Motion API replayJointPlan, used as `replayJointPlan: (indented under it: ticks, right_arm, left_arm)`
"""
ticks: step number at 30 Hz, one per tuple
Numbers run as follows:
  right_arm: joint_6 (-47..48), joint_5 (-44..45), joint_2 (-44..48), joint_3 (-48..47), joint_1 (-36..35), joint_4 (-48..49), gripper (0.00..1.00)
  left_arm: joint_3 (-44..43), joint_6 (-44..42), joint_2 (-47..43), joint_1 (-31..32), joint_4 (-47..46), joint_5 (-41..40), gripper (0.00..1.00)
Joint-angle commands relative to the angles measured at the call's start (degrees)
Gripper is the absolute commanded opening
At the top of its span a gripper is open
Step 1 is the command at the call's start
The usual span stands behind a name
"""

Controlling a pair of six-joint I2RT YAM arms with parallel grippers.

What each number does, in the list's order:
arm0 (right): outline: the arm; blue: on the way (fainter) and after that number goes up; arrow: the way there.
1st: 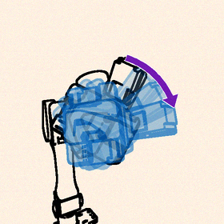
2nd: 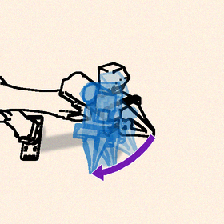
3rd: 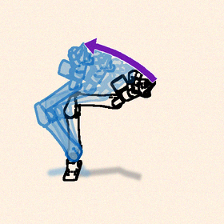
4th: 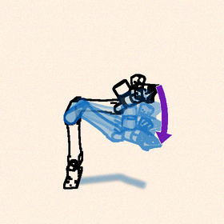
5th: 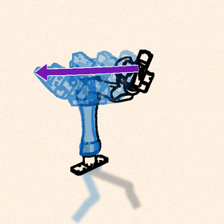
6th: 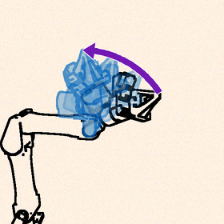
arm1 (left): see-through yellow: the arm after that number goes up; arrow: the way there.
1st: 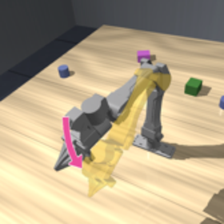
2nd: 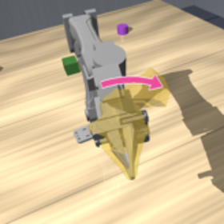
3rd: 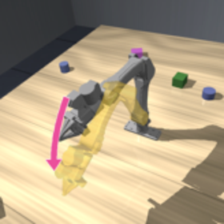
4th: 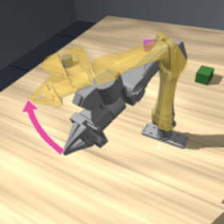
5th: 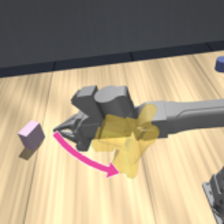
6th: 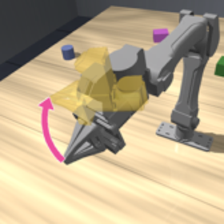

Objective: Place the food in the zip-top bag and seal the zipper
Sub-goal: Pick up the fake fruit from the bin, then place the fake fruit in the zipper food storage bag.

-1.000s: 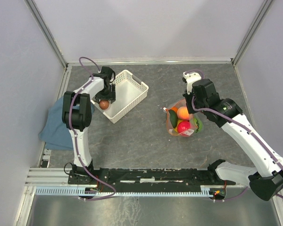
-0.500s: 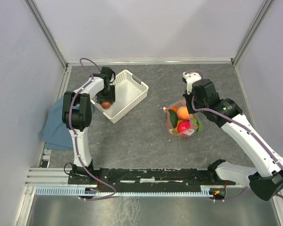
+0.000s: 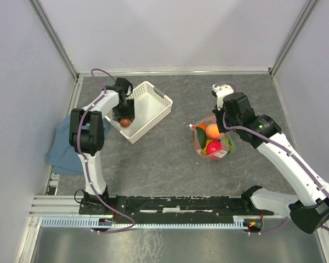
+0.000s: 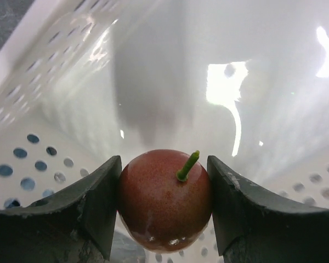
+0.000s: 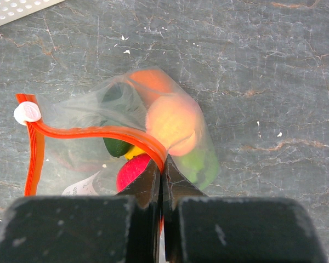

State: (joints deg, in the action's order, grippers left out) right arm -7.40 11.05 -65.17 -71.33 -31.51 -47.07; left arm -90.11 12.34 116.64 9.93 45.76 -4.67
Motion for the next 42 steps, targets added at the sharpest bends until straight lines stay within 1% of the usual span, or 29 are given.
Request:
replayJointPlan:
  ticks: [1,5,11,18,23,29,33,39,42]
  right_arm:
    - [-0.1,1.0,1.5,-0.6,0.0,3.5,0.01]
    - [-0.3,0.8,1.5,-0.7,0.0,3.5,0.01]
    - [-0.7,0.2,1.3,-0.9,0.0,3.2,0.01]
    - [-1.1,0.5,1.5,-1.1,0.0,2.5,0.01]
    - [-1.6,-0.4,1.4,-0.9,0.0,2.4,0.01]
    - [-1.9,-0.5,1.6,-0.8,0.0,2.1,0.01]
    - [-2.4,-1.2,1.3,-1.0,0.0,1.9,0.01]
    - [-2.8,-2.4,1.2,-1.9,0.0,1.4,0.01]
    - [-2.9,-2.7,1.4,-2.2,0.0,1.2,0.01]
  left_arm:
    - [2.5,2.0,-9.9,0.9,-5.2,7.2,0.37]
    - [8.1,4.7,-18.0,2.6,-10.1,11.4,0.35]
    - [17.1,8.0,-29.2,8.8,-19.1,14.8,0.35]
    - [27.5,11.0,-41.1,16.2,-30.9,15.0,0.35]
    - [32.6,11.5,-47.5,23.4,-39.6,14.1,0.35]
    - [35.7,12.2,-51.7,31.3,-51.5,14.0,0.35]
    - [35.9,10.9,-51.6,36.6,-58.1,13.8,0.36]
    - [35.0,5.2,-48.3,44.3,-64.3,12.1,0.37]
    - [35.0,1.5,-46.9,46.9,-66.8,11.3,0.37]
